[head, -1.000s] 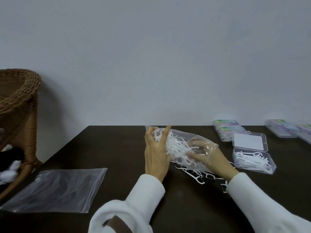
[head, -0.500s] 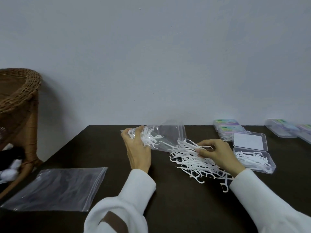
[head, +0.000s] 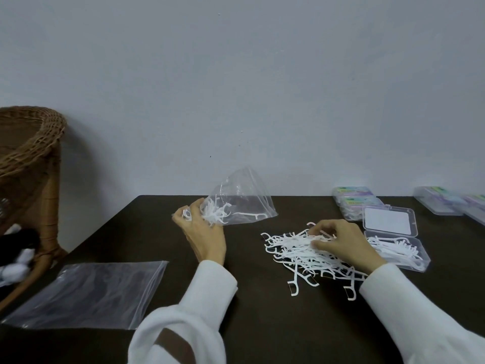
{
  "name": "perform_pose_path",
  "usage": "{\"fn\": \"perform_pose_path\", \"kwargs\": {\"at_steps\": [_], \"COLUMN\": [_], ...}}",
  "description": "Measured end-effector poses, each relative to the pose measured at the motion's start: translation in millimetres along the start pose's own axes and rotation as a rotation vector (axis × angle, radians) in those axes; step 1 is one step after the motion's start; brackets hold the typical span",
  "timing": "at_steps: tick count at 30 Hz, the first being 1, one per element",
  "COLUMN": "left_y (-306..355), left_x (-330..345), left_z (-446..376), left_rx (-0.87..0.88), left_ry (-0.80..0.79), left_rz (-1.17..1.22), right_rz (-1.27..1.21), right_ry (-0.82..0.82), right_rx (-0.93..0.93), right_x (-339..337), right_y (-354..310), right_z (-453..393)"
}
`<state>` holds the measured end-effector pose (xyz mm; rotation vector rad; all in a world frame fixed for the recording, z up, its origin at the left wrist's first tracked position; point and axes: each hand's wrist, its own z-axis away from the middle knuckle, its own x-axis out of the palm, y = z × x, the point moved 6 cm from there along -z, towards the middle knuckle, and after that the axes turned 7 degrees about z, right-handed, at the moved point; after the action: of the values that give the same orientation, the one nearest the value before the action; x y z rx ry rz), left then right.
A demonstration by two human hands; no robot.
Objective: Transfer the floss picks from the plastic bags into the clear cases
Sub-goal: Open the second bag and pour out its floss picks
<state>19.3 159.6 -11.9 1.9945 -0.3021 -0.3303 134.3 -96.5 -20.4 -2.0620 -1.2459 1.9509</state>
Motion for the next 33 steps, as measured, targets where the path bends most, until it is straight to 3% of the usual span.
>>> {"fn": "perform_pose_path", "kwargs": {"at_steps": [9,14,20,26,33], "left_y": [9.2,18.7,24.3,34.1,35.3], "left_x": [17.3,29.2,38.0,30.1,30.5], "left_z": [18.0,29.6,38.2,36.6,36.5], "left_rx": [0.081,0.190,0.395,0.501,0.561], "left_ry": [-0.153,-0.254,-0.342,-0.260,-0.279], "left_rz": [-0.024,-0.009,-0.183,-0.249,-0.243], "right_rz": [-0.377,-0.785,-1.114,-1.317,-1.268], "right_ry": [0.112,-0.117,-0.076,-0.110,-0.100], "right_rx": [-0.175,-0.037,0.103,0.101,0.138], "right_x": [-9.0,11.7,11.8,10.9,13.8], "right_y": [-28.2,-36.5,-28.4,-31.8,-30.9], "right_z": [5.0,9.2,3.2,4.6,4.1]}}
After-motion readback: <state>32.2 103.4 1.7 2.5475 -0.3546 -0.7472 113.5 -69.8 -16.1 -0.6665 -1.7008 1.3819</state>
